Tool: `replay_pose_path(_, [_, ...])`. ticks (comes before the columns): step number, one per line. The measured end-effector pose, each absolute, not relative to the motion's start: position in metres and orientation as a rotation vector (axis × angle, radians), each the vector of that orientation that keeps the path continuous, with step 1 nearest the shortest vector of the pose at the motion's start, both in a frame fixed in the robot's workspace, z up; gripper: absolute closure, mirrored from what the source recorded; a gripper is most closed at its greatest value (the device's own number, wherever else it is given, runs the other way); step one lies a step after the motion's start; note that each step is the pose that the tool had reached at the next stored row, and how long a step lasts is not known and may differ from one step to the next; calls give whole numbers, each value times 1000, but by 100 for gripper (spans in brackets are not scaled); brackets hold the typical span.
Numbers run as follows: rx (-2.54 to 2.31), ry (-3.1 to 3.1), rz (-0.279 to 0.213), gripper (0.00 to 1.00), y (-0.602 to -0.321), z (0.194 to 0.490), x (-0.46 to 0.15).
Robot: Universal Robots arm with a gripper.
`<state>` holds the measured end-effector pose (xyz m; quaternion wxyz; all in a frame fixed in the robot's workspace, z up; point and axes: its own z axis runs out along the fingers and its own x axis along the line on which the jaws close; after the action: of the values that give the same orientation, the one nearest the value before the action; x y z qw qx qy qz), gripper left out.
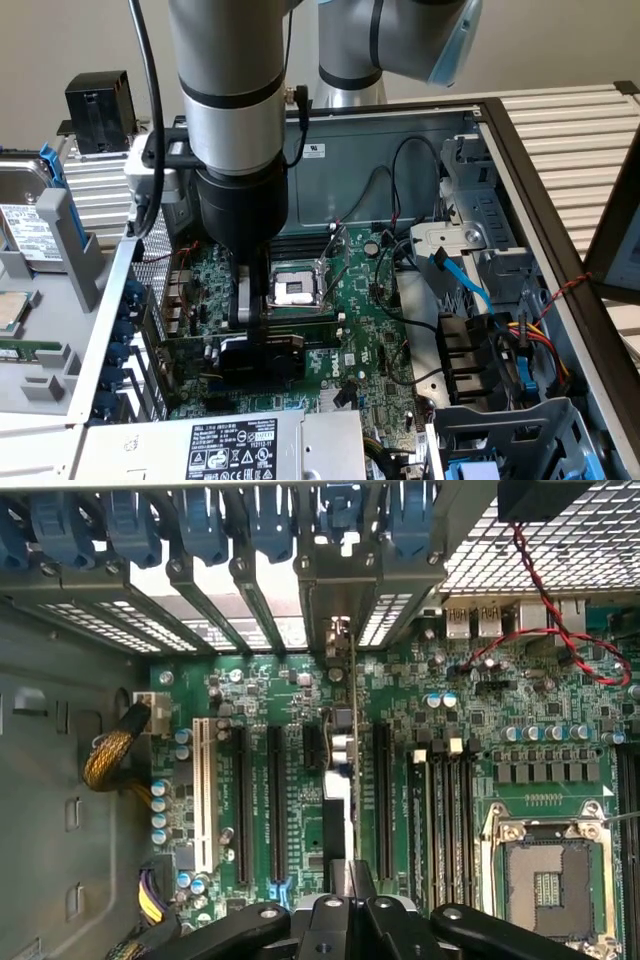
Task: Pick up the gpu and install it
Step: 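Press down on the gpu until it lock into place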
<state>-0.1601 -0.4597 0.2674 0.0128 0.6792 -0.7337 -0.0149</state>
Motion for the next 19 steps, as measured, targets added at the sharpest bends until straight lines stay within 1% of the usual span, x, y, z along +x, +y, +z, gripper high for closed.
replay_pose_path(5, [2107,-2277,-69,89,-460,270,-161])
replay_pose_path(19, [2105,-2274,-73,89,-459,319,-176])
